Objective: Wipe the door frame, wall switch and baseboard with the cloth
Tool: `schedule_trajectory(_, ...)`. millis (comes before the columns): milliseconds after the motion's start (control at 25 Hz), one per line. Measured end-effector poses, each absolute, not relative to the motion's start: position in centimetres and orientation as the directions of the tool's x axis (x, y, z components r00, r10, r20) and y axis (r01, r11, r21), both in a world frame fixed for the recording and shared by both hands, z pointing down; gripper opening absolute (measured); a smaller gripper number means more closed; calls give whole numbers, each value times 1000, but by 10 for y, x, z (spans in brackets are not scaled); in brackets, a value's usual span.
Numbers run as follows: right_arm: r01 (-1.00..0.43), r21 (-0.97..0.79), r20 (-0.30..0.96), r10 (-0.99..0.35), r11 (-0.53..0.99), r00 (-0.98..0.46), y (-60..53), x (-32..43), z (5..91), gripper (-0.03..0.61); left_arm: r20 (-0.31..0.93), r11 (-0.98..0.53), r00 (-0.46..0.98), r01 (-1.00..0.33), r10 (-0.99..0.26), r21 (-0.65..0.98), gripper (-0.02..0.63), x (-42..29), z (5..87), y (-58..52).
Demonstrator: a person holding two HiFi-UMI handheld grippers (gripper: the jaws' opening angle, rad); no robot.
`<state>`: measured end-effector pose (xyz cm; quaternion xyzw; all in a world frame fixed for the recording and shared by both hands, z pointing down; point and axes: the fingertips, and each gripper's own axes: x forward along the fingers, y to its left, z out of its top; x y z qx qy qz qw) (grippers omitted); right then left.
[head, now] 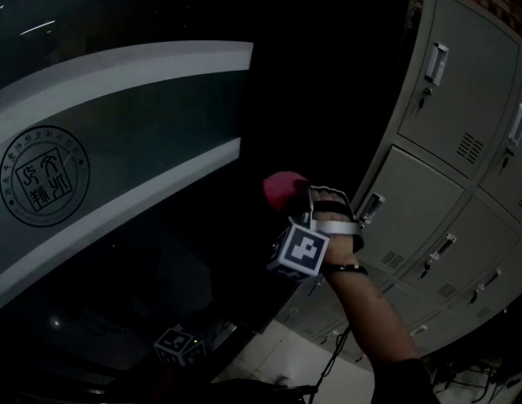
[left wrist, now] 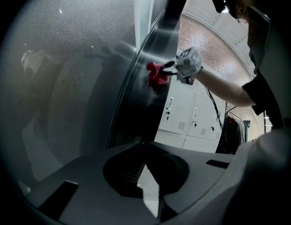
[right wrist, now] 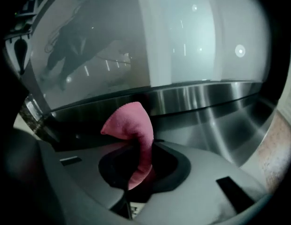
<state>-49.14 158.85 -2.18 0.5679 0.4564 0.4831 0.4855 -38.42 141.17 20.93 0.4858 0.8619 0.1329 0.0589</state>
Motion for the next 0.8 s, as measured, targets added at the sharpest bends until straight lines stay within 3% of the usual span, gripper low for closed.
schedule_trajectory(160,56,998,8,997,-12,76,1606,-480,-121,55,-12,503,-517,826,856,254,-6,-384,191,1414)
schedule_trajectory(320,46,998,-43,998,41,54,1623,-470,-166,55,-52,482,-485,840,873,249,-6,-375,173,1409)
schedule_trajectory(800,-39,998,-53,998,51,-35,1655,-460,-159,55,-50,460,-461,859,886,225,-6,-369,172,1402)
